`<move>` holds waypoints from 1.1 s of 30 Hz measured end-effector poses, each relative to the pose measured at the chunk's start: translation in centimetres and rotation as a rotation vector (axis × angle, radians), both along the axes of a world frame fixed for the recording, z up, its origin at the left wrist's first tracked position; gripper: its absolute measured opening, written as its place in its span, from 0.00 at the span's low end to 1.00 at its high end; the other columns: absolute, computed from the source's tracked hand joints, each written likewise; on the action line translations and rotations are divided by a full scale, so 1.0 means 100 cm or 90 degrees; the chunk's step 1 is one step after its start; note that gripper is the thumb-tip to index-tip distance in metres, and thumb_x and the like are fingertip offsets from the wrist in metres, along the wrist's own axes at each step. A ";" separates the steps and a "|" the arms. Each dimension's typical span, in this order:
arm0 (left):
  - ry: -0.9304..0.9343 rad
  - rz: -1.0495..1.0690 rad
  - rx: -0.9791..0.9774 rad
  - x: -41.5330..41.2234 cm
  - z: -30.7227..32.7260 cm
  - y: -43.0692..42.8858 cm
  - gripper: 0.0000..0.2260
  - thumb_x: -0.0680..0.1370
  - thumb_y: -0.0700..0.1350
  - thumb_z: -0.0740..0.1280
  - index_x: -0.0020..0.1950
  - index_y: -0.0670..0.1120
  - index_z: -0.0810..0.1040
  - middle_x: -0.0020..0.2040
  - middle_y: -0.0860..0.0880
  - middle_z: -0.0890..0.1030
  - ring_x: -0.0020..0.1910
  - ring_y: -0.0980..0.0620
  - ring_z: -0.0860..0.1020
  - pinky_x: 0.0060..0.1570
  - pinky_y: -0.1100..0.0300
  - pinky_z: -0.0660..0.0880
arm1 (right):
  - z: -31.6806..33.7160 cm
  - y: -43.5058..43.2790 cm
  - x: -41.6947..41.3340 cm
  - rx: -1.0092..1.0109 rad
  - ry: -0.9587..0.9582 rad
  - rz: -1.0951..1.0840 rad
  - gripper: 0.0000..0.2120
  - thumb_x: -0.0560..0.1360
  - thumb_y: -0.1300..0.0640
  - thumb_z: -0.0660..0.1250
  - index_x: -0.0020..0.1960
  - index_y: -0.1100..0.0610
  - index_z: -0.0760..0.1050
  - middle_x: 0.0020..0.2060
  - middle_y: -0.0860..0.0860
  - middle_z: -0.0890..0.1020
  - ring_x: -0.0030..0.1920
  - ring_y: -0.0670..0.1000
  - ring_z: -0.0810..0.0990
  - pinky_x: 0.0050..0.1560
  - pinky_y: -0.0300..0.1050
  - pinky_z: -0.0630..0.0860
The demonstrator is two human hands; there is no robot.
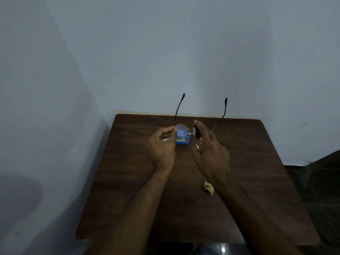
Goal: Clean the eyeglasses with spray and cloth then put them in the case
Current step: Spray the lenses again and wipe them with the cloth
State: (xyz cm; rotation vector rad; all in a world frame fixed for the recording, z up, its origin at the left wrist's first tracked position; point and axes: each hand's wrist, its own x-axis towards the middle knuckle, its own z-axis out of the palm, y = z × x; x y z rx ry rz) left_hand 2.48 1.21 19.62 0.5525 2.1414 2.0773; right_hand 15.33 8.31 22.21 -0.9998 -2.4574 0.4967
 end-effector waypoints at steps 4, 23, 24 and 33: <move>-0.026 0.008 0.009 -0.002 -0.003 -0.003 0.07 0.76 0.40 0.77 0.53 0.49 0.87 0.46 0.54 0.88 0.45 0.59 0.87 0.48 0.56 0.86 | 0.001 0.001 0.011 0.034 0.025 -0.053 0.37 0.77 0.56 0.67 0.81 0.41 0.54 0.63 0.49 0.77 0.40 0.52 0.81 0.36 0.51 0.80; -0.052 0.010 0.007 0.001 -0.001 -0.004 0.07 0.77 0.43 0.77 0.53 0.51 0.86 0.47 0.53 0.88 0.46 0.55 0.87 0.48 0.50 0.86 | -0.023 0.011 0.028 0.061 -0.020 -0.056 0.33 0.77 0.58 0.68 0.78 0.44 0.59 0.61 0.50 0.77 0.37 0.53 0.80 0.33 0.49 0.79; -0.051 0.010 0.006 0.001 0.000 -0.004 0.06 0.77 0.43 0.77 0.54 0.50 0.86 0.47 0.53 0.88 0.47 0.55 0.87 0.48 0.51 0.86 | -0.024 0.012 0.029 0.058 -0.012 -0.054 0.34 0.77 0.58 0.68 0.78 0.45 0.59 0.61 0.50 0.77 0.37 0.53 0.80 0.33 0.49 0.78; -0.057 0.010 0.001 0.006 0.000 0.001 0.07 0.77 0.43 0.77 0.55 0.46 0.87 0.47 0.52 0.88 0.46 0.55 0.87 0.47 0.51 0.86 | -0.030 0.016 0.032 -0.029 0.124 -0.064 0.39 0.78 0.61 0.70 0.81 0.46 0.54 0.56 0.51 0.81 0.40 0.52 0.83 0.39 0.52 0.81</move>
